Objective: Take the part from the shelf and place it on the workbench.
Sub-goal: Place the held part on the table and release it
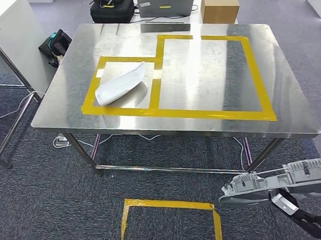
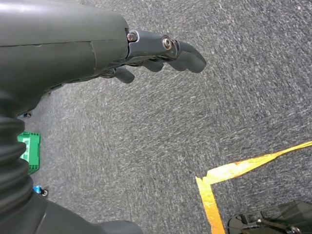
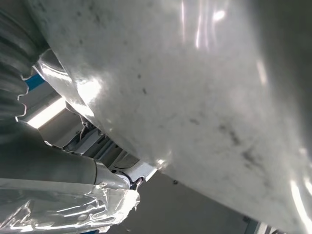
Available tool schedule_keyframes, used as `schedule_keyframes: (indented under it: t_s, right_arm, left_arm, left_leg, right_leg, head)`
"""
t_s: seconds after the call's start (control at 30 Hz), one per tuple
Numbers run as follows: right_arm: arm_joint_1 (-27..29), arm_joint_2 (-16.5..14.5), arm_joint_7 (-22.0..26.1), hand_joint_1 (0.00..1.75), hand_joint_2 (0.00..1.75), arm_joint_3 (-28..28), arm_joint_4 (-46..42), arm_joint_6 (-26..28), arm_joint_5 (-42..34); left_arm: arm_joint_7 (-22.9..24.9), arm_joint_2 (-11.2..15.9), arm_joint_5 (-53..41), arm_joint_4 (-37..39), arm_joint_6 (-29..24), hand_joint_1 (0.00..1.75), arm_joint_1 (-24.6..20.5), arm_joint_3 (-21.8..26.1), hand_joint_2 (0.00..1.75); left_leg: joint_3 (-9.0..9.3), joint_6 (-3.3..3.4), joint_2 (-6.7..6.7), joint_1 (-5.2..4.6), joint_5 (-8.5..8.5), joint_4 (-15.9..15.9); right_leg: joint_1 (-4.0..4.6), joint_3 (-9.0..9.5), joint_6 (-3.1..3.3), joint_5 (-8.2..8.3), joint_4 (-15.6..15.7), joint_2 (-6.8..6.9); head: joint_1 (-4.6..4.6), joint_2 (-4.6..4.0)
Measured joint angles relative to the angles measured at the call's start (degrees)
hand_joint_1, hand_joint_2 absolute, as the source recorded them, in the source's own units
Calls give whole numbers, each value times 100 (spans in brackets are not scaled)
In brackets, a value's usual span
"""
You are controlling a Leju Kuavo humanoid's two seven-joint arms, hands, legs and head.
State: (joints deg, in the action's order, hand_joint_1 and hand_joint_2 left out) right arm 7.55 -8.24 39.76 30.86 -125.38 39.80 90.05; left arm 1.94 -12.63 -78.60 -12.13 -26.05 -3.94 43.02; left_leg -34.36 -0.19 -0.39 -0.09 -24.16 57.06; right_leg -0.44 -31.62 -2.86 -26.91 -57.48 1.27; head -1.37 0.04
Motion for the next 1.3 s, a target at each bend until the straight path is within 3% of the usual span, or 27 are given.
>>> schedule_keyframes:
  t_s: [0.6, 0.9, 1.3]
  right_arm:
    - [-452, 271, 0, 175, 175, 16, 157, 0, 1]
    - [-966, 433, 0, 175, 175, 232, 288, -2, 0]
    - [-1228, 560, 0, 175, 175, 495, 485, -2, 0]
  left_arm:
    - [7, -5, -68, 0, -15, 0, -11, 43, 175]
    - [9, -5, -116, 0, -15, 0, -13, 43, 175]
    - [14, -7, -125, 0, -7, 0, -15, 41, 175]
  left_leg:
    - [0, 3, 0, -1, 2, 0]
    - [0, 5, 0, -2, 4, 0]
    - [0, 5, 0, -2, 4, 0]
  right_leg:
    - [-1, -1, -2, 2, 0, -1]
    - [-2, 0, -3, 3, 0, 0]
    - [-2, -1, -4, 3, 0, 0]
  head:
    - [1, 0]
    - [1, 0]
    - [0, 0]
